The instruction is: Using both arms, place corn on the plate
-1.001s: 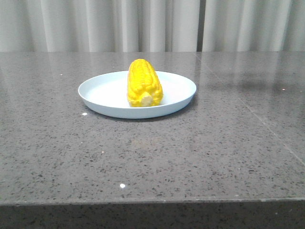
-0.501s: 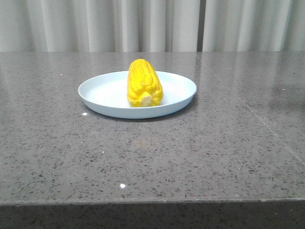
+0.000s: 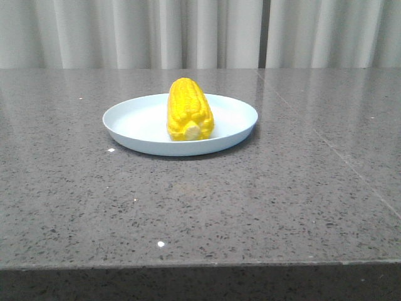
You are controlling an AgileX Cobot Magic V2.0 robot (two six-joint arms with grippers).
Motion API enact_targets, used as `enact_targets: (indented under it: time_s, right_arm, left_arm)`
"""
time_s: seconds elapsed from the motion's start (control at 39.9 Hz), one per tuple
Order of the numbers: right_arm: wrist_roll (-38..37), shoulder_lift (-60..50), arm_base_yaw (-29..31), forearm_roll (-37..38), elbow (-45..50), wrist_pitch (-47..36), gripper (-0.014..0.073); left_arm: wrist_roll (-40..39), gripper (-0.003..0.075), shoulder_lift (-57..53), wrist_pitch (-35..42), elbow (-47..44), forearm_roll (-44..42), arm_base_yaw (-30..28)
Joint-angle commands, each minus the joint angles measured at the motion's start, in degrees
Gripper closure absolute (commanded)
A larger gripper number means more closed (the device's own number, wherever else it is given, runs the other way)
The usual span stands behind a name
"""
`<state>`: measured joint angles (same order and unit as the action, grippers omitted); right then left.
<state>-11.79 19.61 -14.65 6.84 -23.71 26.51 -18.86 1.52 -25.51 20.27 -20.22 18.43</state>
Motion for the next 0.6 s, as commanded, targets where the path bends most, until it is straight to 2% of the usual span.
enact_targets:
  time_s: [0.0,0.18,0.58]
  right_arm:
    - [0.45,-7.56,0.31,0.96,2.34,-7.44,0.0661]
    - [0.45,-14.03,0.31,1.08,3.83,-11.38,0.0661]
    - [0.40,-14.08,0.31,1.02,3.83,-11.77,0.0661]
  left_arm:
    - [-0.56,0.0741,0.60,4.84,1.62,-0.54,-0.19]
    - [-0.56,0.0741,0.60,4.84,1.62,-0.54,-0.19]
    - [-0.56,0.0741,0.60,4.84,1.62,-0.54,-0.19]
